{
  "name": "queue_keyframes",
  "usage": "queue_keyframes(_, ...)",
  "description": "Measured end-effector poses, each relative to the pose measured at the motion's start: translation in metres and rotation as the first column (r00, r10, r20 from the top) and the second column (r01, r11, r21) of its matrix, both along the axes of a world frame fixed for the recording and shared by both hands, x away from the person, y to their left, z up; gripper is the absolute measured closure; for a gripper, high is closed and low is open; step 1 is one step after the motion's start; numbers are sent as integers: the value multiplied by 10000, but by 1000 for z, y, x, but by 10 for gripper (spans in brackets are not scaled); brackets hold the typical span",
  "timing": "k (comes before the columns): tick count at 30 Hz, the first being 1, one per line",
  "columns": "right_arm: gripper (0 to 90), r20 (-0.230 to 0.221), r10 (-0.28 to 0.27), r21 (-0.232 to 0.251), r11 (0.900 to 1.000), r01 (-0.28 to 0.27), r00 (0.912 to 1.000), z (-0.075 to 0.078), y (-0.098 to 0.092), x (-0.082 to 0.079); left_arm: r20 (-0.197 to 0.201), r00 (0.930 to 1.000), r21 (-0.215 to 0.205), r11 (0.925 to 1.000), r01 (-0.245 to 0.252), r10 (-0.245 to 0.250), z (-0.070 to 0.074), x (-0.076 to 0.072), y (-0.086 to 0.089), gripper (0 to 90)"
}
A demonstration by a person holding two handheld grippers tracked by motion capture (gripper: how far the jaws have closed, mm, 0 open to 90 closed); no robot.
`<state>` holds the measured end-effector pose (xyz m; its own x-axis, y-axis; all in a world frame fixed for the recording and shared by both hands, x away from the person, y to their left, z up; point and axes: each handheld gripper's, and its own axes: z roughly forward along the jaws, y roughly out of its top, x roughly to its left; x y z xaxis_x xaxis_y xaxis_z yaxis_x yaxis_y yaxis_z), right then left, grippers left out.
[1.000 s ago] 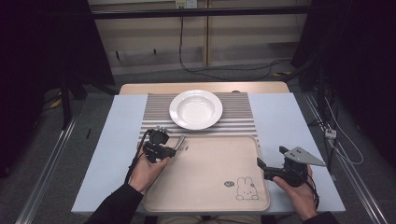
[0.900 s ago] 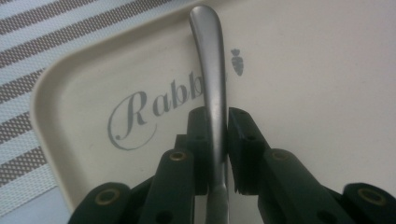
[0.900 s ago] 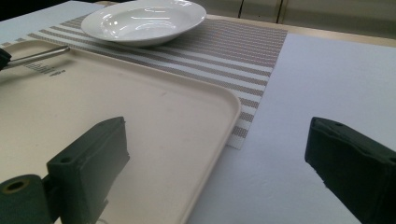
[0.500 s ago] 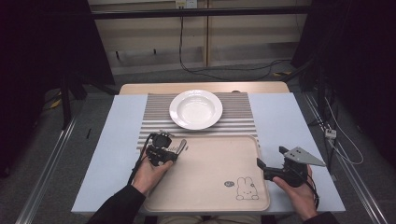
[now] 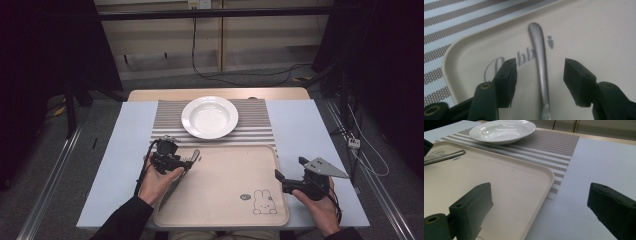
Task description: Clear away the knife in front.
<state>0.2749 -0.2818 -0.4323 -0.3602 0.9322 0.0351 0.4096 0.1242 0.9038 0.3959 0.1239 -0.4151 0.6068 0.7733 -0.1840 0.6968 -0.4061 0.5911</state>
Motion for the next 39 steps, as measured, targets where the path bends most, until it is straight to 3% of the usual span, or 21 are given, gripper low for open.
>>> queue_keyframes(4,60,1,-18,-8,10000,18,10000,0,0,0,138,9981,-193,9980,604,-601,3,1,-6,407)
queue_keyframes(7,59,-1,-35,-6,10000,35,10000,0,0,0,128,9932,-58,9932,1159,-1158,1,1,-14,439)
queue_keyframes(11,59,-4,-31,-20,10000,31,10000,0,0,0,441,9840,-156,9847,1734,-1726,-2,0,-23,586)
queue_keyframes(13,59,-2,-36,-28,10000,36,10000,0,0,0,359,9805,-377,9802,1944,-1931,-7,2,-27,713)
queue_keyframes(14,59,3,-29,-36,10000,29,10000,0,0,0,377,9792,-233,9795,2002,-1993,-9,2,-29,792)
queue_keyframes(17,59,36,21,-34,10000,-21,10000,0,0,-1,169,9813,132,9814,1917,-1919,-17,4,-32,900)
queue_keyframes(20,59,53,34,-21,10000,-34,10000,1,0,-2,76,9833,417,9826,1812,-1817,-21,6,-31,900)
queue_keyframes(21,59,51,41,-18,10000,-41,10000,1,0,-2,40,9845,286,9842,1749,-1751,-22,6,-30,900)
queue_keyframes(23,59,30,49,-18,10000,-49,10000,0,0,-2,234,9846,653,9830,1713,-1732,-21,5,-30,900)
queue_keyframes(26,59,38,60,3,10000,-60,10000,0,-1,-2,247,9845,834,9817,1709,-1735,-20,6,-28,900)
queue_keyframes(39,59,-6,-7,47,10000,7,10000,0,-2,-2,162,9865,813,9836,1609,-1627,-19,4,-14,900)
